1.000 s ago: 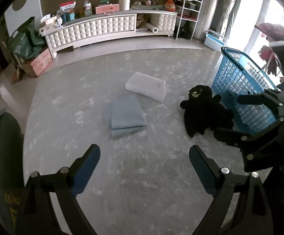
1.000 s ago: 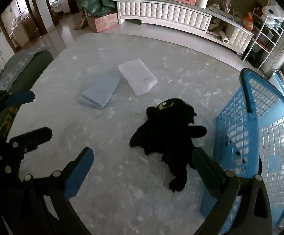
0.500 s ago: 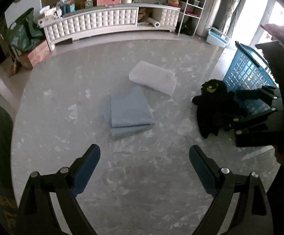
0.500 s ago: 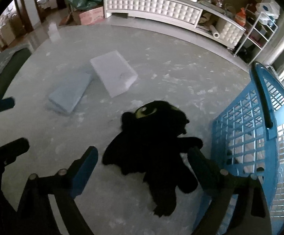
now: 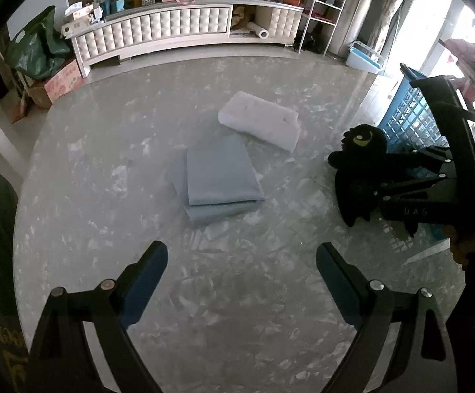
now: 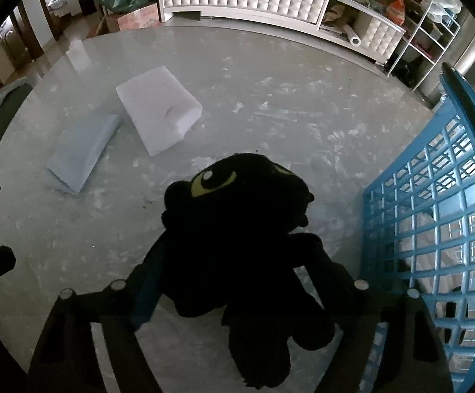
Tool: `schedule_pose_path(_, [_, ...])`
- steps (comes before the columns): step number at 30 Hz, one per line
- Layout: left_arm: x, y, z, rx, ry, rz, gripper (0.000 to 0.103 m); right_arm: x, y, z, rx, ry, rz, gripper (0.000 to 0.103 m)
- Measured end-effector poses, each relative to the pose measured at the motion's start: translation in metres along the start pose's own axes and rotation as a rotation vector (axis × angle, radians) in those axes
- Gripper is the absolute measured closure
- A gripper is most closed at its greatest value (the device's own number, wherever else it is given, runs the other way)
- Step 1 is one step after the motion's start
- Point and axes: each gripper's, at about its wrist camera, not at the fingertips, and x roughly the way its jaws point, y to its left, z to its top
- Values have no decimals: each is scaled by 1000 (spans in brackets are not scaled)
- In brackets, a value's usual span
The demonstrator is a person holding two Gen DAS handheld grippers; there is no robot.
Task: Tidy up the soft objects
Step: 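Grasp the black plush dragon toy with the right gripper and lift it, then hold the plush toy up with the right gripper while the left gripper grasps the blue cloth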
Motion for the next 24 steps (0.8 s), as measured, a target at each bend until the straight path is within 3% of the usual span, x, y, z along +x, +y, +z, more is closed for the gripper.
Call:
schedule_pose_path(13, [5,4,0,-11,19,-7,12,-1,-4,-15,-23,-33,-12,52])
schedule_pose_path(19, [17,6,3,-9,66,-51,12,-8,-9,-15,-12,-49,9,56])
schedule_pose_path(20, [17,6,4,-6,65,-50,10,-10,-10,-15,-4,-52,20,57])
schedule_pose_path(21, [16,7,5,-3,59,-44,0,-13,-11,-15,4,-55,32,57])
schedule_pose_path(24, [14,10,12,14,36,-28,0,-18,-14,-14,8,-61,53,58])
